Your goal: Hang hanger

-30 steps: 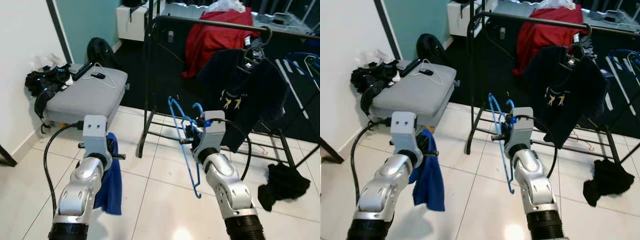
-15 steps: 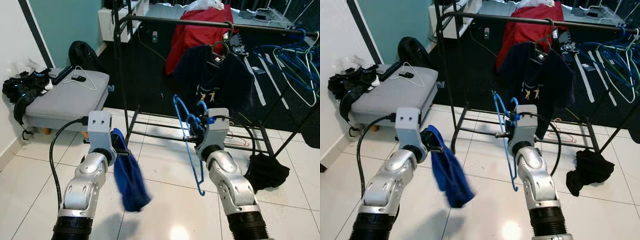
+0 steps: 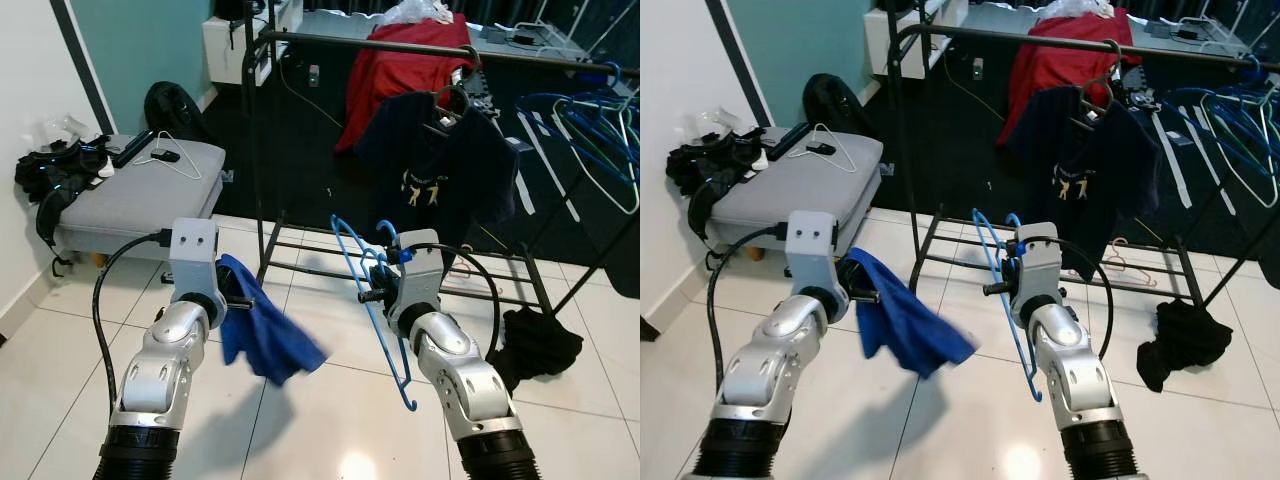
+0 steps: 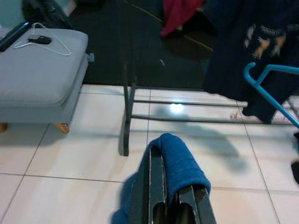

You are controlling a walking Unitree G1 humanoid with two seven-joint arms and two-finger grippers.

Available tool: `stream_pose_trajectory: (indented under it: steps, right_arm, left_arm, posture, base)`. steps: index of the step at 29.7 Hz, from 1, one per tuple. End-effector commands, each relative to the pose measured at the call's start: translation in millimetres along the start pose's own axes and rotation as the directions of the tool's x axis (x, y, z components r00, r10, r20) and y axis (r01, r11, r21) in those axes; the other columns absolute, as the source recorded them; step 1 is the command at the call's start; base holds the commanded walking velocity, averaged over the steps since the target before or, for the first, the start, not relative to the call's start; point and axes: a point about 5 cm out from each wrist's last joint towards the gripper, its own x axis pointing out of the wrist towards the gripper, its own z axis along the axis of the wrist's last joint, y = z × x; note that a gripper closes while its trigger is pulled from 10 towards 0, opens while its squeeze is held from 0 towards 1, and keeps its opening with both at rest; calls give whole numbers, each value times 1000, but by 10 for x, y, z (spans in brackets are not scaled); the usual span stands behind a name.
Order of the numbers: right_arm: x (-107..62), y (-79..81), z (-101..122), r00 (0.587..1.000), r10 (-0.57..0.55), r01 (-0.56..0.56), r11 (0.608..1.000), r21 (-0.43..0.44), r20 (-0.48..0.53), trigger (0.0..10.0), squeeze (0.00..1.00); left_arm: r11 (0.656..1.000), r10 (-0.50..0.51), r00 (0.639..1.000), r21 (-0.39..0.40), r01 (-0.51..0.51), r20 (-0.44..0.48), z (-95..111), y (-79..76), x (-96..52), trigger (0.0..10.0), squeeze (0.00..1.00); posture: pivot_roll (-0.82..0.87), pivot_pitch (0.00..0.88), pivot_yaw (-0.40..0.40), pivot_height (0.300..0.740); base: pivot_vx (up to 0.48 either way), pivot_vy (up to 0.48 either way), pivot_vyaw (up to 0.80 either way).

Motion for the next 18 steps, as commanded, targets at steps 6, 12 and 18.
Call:
stream_pose_trajectory:
  steps: [6, 12, 18]
  right_arm:
    - [-194, 216, 144, 973, 219, -221, 975, -19, -71, 10000, 0]
    - [-363, 438, 222, 879, 457, -464, 886, -20, -139, 10000, 0]
    - [-475, 501, 260, 813, 538, -560, 827, -48, -224, 10000, 0]
  left_arm:
    - [990, 35, 997, 139, -25, -68, 45, 48, 141, 10000, 0]
    - [963, 72, 989, 268, -34, -132, 38, 90, 308, 10000, 0]
    - [896, 233, 966, 410, -170, -109, 117, 282, 485, 10000, 0]
  posture:
    - [-19, 167, -14, 740]
    - [-26, 166, -5, 740]
    - [-31, 175, 3, 740]
  base:
    - [0, 0, 0]
    - [0, 0, 0]
    - [0, 0, 0]
